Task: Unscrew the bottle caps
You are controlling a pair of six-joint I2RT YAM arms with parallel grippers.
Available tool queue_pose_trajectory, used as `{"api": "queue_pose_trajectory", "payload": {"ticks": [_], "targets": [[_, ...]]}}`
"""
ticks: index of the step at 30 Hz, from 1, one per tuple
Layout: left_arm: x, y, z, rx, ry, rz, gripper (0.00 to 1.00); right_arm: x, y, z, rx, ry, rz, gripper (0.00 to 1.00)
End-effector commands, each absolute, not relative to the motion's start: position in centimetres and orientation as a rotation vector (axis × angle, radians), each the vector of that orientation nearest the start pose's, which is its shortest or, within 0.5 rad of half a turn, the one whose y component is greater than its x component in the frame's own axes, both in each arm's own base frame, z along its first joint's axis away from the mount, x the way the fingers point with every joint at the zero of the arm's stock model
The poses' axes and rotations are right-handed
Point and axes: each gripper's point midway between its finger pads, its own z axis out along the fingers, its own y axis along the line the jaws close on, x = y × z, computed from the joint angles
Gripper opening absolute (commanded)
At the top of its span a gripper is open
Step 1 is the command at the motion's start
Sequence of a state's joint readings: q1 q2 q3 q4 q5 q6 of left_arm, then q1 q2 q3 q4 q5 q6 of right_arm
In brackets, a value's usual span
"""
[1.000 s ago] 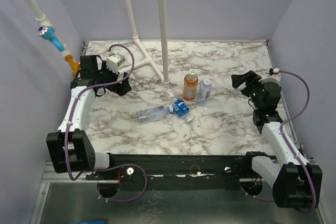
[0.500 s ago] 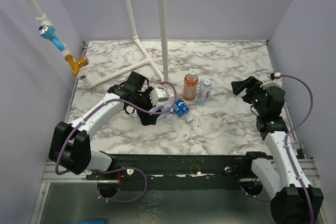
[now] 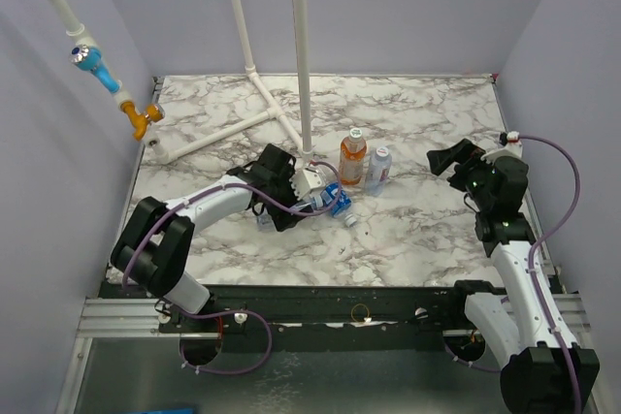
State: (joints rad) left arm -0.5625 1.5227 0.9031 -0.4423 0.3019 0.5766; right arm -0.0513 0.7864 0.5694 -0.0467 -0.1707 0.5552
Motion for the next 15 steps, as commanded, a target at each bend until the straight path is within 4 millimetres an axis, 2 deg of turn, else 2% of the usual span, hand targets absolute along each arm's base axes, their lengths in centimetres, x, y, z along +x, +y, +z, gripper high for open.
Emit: {"api": "queue_pose_trajectory", "payload": {"ticks": [1, 4, 5, 7, 10, 11, 15], "targets": [[27.3, -20.1, 3.3, 1.529, 2.109, -0.288, 0.99, 31.5, 4.2, 21.6, 0.396, 1.82, 0.518, 1.0], [27.2, -19.7, 2.3, 1.581, 2.097, -0.259, 0.99, 31.5, 4.6, 21.7, 0.384, 1.824, 0.523, 1.0], [27.2, -19.6, 2.0, 1.592, 2.098, -0.254, 0.96, 31.4, 4.7, 21.8, 0.378, 1.822, 0.524, 1.0], [27.1, -19.5, 1.8, 1.614, 2.088, -0.249, 0.85, 31.4, 4.8, 22.2, 0.37, 1.814, 0.525, 1.0], [27.2, -19.5, 1.9, 1.619, 2.08, -0.248, 0.64, 31.3, 5.2, 23.0, 0.351, 1.806, 0.54, 1.0], [27.2, -19.6, 2.2, 1.615, 2.071, -0.251, 0.59, 31.4, 5.2, 23.4, 0.35, 1.801, 0.538, 1.0], [27.2, -20.2, 4.3, 1.534, 2.057, -0.286, 0.34, 31.4, 7.3, 25.0, 0.298, 1.796, 0.574, 1.0]]}}
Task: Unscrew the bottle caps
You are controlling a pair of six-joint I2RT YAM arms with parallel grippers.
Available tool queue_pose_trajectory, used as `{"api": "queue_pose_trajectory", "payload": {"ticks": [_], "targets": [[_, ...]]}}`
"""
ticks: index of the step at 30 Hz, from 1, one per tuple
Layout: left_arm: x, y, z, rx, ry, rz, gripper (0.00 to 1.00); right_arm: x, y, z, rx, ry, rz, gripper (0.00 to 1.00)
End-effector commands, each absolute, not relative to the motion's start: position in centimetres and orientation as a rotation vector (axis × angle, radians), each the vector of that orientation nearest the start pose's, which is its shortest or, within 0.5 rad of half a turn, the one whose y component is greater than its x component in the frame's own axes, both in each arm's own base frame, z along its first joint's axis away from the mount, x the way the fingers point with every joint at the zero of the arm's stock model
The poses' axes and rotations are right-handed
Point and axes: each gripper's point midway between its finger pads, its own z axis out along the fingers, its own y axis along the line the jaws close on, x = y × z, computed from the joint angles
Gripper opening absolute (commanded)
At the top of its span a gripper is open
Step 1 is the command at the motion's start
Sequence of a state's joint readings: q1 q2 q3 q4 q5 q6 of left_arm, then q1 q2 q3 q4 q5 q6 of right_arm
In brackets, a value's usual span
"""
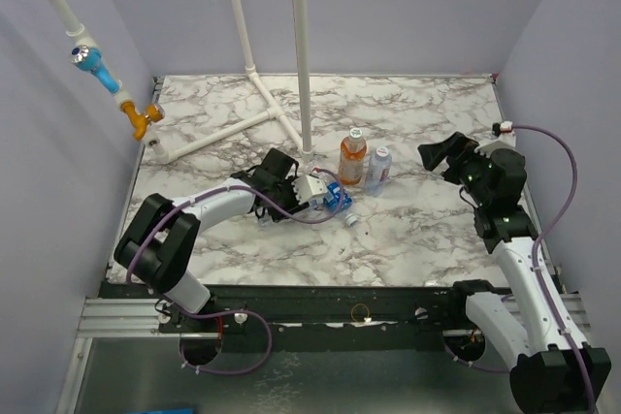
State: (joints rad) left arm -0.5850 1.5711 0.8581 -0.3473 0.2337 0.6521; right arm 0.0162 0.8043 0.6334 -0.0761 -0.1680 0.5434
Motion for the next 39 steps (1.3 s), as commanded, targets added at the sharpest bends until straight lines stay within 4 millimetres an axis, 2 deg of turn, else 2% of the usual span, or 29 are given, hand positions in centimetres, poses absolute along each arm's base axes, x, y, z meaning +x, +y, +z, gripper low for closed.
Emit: {"api": "queue_pose_trajectory", "payload": {"ticks": [1, 2, 5, 9, 14, 16, 18, 19, 24, 28, 33, 35, 39], "targets": [[27.1, -20.4, 5.1, 1.509, 2.051, -0.3, 0.3, 31.5, 8.1, 25.5, 0.282, 1.793, 0.583, 1.0], [27.0, -20.7, 6.1, 1.476, 2.039, -0.321, 0.27, 31.6, 9.0, 25.9, 0.26, 1.792, 0.593, 1.0], [26.4, -21.6, 10.0, 1.387, 1.972, -0.398, 0.26, 31.8, 11.9, 27.8, 0.197, 1.777, 0.612, 1.0], [25.5, -22.6, 16.9, 1.27, 1.81, -0.486, 0.26, 32.0, 16.5, 30.7, 0.096, 1.757, 0.662, 1.0], [24.6, -23.2, 25.6, 1.143, 1.611, -0.541, 0.26, 31.4, 21.0, 36.0, -0.042, 1.673, 0.808, 1.0], [24.5, -23.2, 28.5, 1.102, 1.539, -0.542, 0.27, 31.0, 22.8, 37.9, -0.099, 1.635, 0.882, 1.0], [24.7, -23.2, 30.5, 1.048, 1.5, -0.548, 0.27, 30.2, 24.8, 39.7, -0.159, 1.599, 0.956, 1.0], [24.9, -23.3, 31.2, 1.023, 1.493, -0.554, 0.27, 29.8, 25.6, 41.4, -0.183, 1.547, 0.996, 1.0], [25.3, -23.6, 34.0, 0.91, 1.472, -0.597, 0.27, 28.0, 29.9, 44.0, -0.256, 1.477, 1.147, 1.0], [25.7, -23.7, 35.2, 0.856, 1.45, -0.616, 0.27, 27.2, 32.4, 44.5, -0.272, 1.454, 1.205, 1.0], [25.7, -23.9, 36.2, 0.825, 1.43, -0.639, 0.27, 27.6, 34.3, 43.3, -0.262, 1.499, 1.164, 0.98], [25.5, -24.0, 36.5, 0.819, 1.422, -0.655, 0.27, 27.7, 34.4, 43.1, -0.244, 1.497, 1.153, 0.94], [25.1, -23.9, 36.6, 0.815, 1.415, -0.665, 0.27, 27.6, 34.5, 43.6, -0.227, 1.474, 1.16, 0.72]]}}
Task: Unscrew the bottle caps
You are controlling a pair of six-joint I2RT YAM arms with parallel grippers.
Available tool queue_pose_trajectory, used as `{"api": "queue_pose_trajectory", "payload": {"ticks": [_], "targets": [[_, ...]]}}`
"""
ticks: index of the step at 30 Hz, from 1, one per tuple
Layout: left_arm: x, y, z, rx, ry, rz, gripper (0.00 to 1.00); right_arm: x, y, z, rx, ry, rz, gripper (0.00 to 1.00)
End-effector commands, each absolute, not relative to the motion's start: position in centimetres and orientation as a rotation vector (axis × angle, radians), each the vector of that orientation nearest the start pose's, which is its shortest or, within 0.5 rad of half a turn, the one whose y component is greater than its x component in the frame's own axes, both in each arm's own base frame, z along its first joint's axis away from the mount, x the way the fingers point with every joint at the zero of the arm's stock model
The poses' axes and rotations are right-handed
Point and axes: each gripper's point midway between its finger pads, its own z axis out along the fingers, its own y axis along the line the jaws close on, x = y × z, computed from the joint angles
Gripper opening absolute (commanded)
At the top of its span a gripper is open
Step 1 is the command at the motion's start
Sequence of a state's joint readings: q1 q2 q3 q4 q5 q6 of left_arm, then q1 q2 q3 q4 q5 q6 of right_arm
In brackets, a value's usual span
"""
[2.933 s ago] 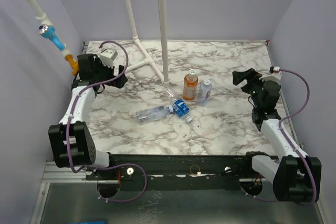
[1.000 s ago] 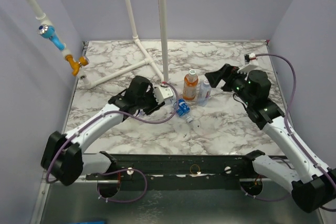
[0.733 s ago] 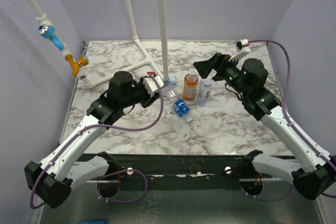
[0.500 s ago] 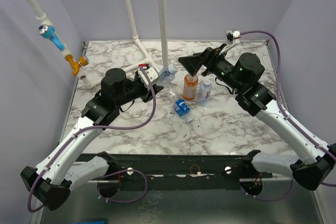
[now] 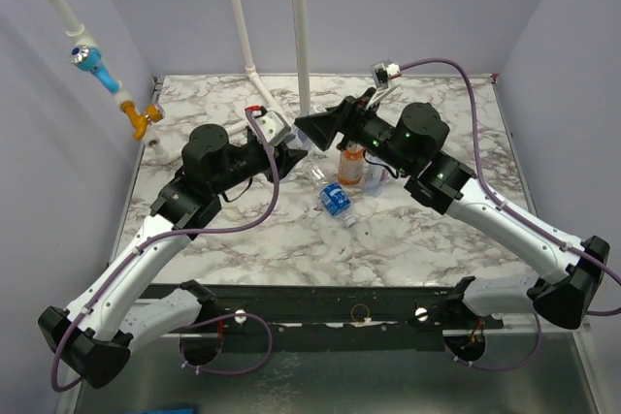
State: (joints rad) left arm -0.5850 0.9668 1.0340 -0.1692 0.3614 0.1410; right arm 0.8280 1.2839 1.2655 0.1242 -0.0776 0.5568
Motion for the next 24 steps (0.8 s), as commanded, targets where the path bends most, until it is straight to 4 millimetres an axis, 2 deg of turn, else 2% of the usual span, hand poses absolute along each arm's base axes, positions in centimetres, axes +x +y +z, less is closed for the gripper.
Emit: {"api": "queue_pose_trajectory", "payload": {"ticks": [1, 4, 6, 8, 10, 11, 18, 20, 24], "targets": [[25.1, -23.9, 36.4, 0.816, 1.416, -0.668, 0.27, 27.6, 34.5, 43.9, -0.228, 1.464, 1.163, 0.64], [24.8, -24.0, 36.2, 0.823, 1.416, -0.686, 0.29, 27.4, 34.8, 44.2, -0.238, 1.453, 1.176, 0.37], [24.4, -24.2, 35.9, 0.838, 1.417, -0.705, 0.36, 27.3, 35.1, 44.2, -0.248, 1.455, 1.183, 0.26], [23.8, -24.4, 35.8, 0.852, 1.414, -0.735, 0.55, 27.0, 35.3, 44.0, -0.272, 1.455, 1.191, 0.21], [23.0, -24.7, 35.5, 0.877, 1.415, -0.78, 0.88, 26.6, 35.5, 44.0, -0.308, 1.443, 1.202, 0.19], [22.4, -24.9, 35.3, 0.893, 1.421, -0.81, 0.99, 26.1, 35.5, 44.2, -0.339, 1.423, 1.213, 0.17], [19.8, -24.9, 33.6, 0.948, 1.481, -0.909, 0.99, 21.8, 34.7, 45.9, -0.597, 1.274, 1.224, 0.13], [19.1, -24.9, 33.7, 0.956, 1.483, -0.94, 0.99, 20.5, 34.5, 46.2, -0.665, 1.239, 1.236, 0.13], [17.2, -25.7, 34.2, 1.0, 1.503, -1.074, 0.99, 19.5, 34.7, 46.0, -0.723, 1.212, 1.258, 0.12]]}}
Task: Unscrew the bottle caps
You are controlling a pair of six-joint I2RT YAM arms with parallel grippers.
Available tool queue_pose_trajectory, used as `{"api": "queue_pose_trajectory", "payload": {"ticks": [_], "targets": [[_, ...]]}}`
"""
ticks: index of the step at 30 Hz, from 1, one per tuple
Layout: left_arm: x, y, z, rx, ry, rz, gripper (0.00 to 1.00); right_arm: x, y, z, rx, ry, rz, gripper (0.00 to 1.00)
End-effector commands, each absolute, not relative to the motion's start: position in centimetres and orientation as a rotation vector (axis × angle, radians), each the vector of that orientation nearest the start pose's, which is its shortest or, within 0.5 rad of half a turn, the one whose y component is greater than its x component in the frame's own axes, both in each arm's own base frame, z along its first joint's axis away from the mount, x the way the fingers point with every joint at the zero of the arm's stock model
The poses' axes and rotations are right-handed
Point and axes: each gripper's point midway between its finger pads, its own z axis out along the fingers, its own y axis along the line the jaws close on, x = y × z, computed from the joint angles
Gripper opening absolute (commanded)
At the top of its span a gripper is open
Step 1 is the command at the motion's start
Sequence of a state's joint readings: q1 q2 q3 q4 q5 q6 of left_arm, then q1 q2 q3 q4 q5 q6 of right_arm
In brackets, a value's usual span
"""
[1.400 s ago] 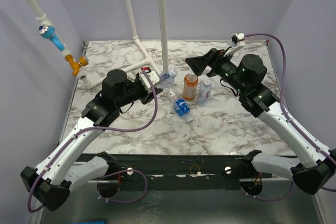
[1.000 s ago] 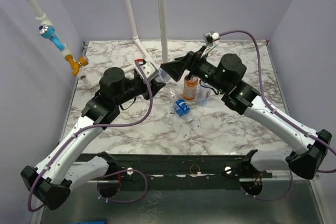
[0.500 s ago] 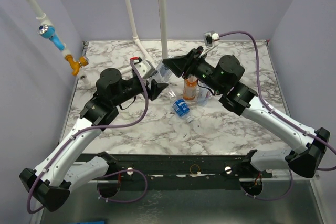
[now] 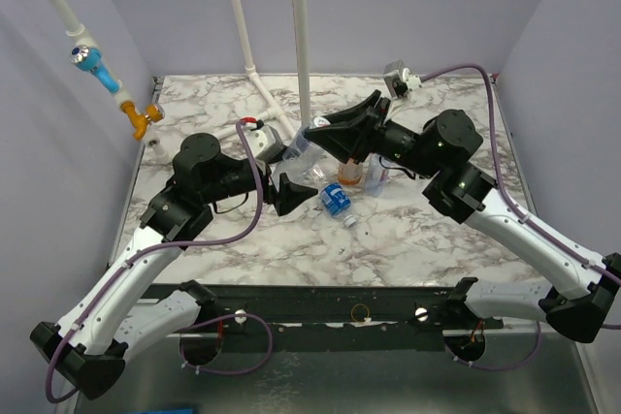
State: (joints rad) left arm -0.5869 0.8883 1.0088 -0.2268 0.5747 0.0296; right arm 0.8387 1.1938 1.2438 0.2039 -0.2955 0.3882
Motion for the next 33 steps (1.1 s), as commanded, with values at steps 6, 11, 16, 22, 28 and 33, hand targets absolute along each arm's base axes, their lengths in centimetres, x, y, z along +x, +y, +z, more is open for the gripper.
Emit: {"api": "queue_pose_trajectory", "payload": {"ticks": [6, 11, 16, 22, 28, 33], "targets": [[17.1, -26.3, 35.2, 1.012, 1.511, -1.125, 0.89, 19.2, 35.1, 45.1, -0.777, 1.216, 1.262, 0.1], [17.4, -26.3, 35.9, 0.995, 1.507, -1.117, 0.73, 19.6, 34.8, 44.8, -0.766, 1.221, 1.224, 0.08], [17.8, -26.2, 35.2, 0.984, 1.523, -1.099, 0.45, 19.6, 34.7, 45.0, -0.768, 1.203, 1.217, 0.09], [18.4, -26.6, 34.9, 0.977, 1.532, -1.097, 0.42, 21.4, 35.1, 45.0, -0.684, 1.254, 1.197, 0.55], [21.8, -25.8, 33.5, 0.909, 1.547, -0.91, 0.34, 25.2, 32.8, 46.9, -0.365, 1.327, 1.104, 0.74], [25.2, -24.9, 33.6, 0.819, 1.51, -0.739, 0.31, 26.4, 33.5, 47.2, -0.322, 1.392, 1.103, 0.7]]}}
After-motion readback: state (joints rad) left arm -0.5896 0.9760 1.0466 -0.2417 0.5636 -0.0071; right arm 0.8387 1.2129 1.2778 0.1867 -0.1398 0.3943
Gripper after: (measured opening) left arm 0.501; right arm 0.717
